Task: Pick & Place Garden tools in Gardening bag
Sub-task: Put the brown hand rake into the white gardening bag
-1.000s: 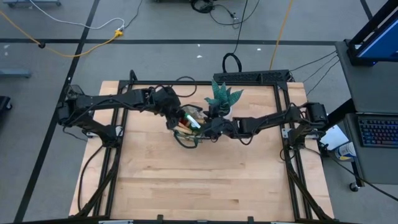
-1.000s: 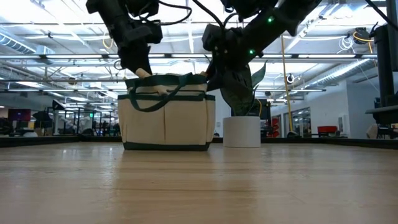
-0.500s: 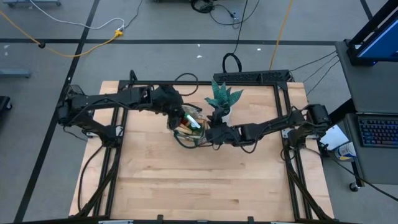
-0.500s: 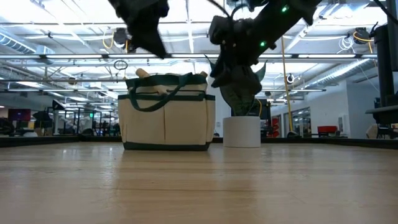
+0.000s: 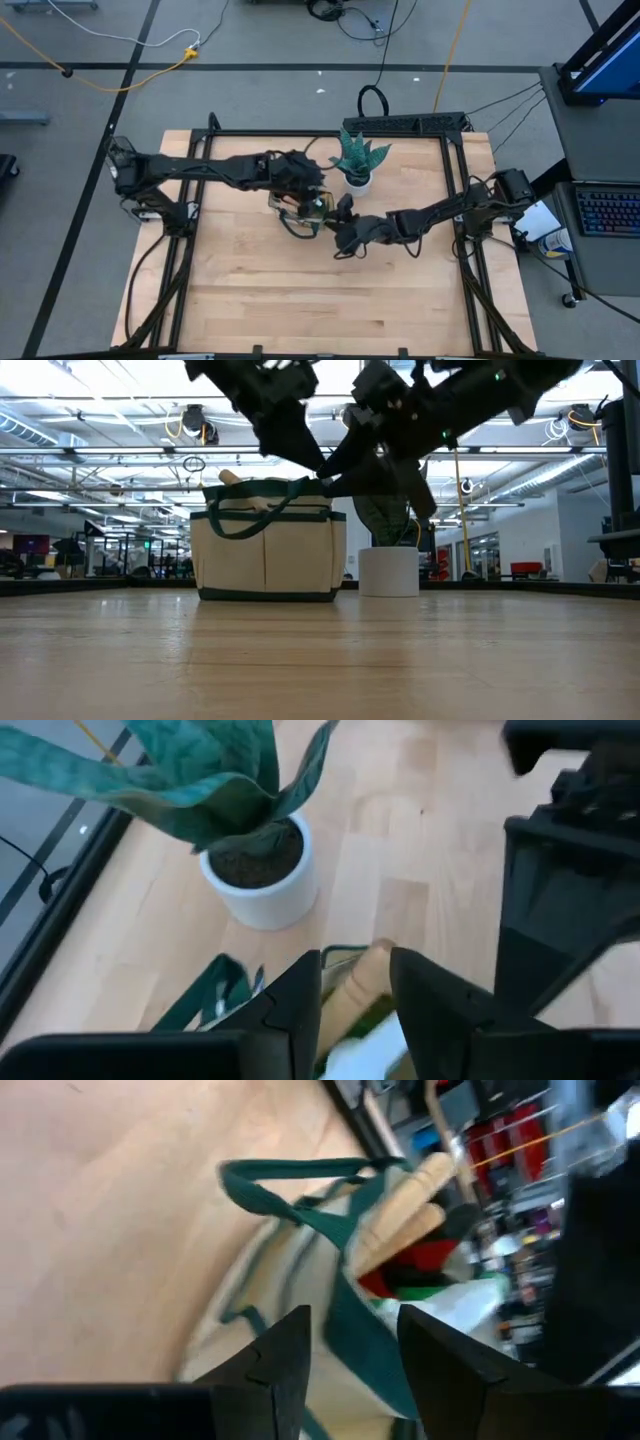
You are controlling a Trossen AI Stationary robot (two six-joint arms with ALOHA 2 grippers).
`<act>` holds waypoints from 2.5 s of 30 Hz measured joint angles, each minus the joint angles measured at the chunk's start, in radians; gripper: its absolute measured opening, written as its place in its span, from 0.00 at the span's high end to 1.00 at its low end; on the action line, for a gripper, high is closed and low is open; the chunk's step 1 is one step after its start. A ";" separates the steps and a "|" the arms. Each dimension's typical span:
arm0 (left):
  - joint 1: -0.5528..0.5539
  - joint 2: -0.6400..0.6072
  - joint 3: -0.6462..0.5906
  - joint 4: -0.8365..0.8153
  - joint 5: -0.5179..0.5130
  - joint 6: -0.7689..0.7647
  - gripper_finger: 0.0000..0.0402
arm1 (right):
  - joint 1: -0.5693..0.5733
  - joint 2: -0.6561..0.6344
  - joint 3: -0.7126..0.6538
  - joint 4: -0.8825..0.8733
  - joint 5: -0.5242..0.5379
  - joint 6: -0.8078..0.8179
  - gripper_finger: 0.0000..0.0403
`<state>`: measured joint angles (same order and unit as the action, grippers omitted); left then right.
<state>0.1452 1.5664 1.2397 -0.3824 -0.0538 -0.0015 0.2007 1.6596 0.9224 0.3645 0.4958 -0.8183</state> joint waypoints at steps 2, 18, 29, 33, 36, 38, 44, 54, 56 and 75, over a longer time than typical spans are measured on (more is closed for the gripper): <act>0.004 0.032 0.000 0.040 -0.006 0.004 0.68 | -0.006 0.000 -0.035 0.085 0.001 -0.069 0.65; 0.039 0.070 -0.001 -0.008 -0.104 0.043 0.68 | -0.104 0.000 -0.091 0.233 -0.238 -0.140 0.65; 0.046 0.068 0.000 -0.076 -0.200 0.046 0.68 | -0.126 0.001 -0.091 0.235 -0.237 -0.131 0.65; 0.046 0.068 0.000 -0.079 -0.204 0.049 0.69 | -0.138 0.001 -0.091 0.235 -0.239 -0.108 0.65; 0.046 0.068 0.000 -0.088 -0.210 0.051 0.75 | -0.141 0.001 -0.091 0.235 -0.239 -0.109 0.65; 0.046 0.068 0.000 -0.097 -0.210 0.052 0.82 | -0.141 0.001 -0.091 0.234 -0.239 -0.109 0.65; 0.045 0.069 0.000 -0.103 -0.209 0.044 0.97 | -0.144 0.001 -0.091 0.228 -0.238 -0.109 0.65; -0.002 0.040 -0.001 -0.119 -0.170 0.051 0.97 | -0.162 0.001 -0.091 0.222 -0.238 -0.084 0.65; -0.011 0.016 -0.002 -0.140 -0.177 0.052 0.97 | -0.168 0.001 -0.091 0.222 -0.238 -0.084 0.65; 0.021 -0.072 -0.001 -0.236 0.141 0.247 0.96 | -0.179 0.002 -0.090 0.277 -0.238 -0.112 0.65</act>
<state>0.1666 1.4939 1.2385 -0.6185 0.0874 0.2458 0.0214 1.6611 0.8324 0.6418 0.2573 -0.9308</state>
